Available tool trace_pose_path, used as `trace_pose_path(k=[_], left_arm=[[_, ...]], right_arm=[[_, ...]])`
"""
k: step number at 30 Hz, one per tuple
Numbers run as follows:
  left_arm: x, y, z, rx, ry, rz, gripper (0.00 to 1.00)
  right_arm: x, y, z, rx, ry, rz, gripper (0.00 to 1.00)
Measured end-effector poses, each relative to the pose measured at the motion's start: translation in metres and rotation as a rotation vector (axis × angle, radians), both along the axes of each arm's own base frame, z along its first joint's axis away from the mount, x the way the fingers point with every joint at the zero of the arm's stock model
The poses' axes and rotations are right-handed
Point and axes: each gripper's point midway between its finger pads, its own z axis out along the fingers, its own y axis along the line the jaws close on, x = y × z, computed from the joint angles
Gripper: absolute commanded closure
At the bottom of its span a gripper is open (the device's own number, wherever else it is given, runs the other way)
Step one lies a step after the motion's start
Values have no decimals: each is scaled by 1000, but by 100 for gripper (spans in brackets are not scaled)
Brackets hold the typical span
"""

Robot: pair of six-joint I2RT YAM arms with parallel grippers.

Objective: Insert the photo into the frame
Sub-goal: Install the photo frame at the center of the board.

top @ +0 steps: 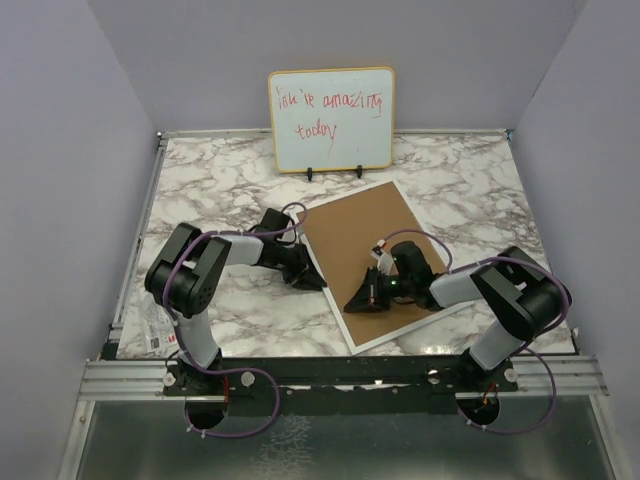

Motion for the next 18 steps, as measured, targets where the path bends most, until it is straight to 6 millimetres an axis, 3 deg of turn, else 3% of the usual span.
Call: trace_pose_path(k=[11, 15, 18], left_arm=[[0, 0, 1, 3, 6, 0, 87], [0, -1, 2, -2, -9, -19, 75], [3, -3, 8, -9, -45, -45, 60]], right_arm=[[9, -6, 7, -2, -33, -29, 99], [19, -16, 14, -59, -96, -68, 99], [34, -18, 27, -88, -155, -94, 90]])
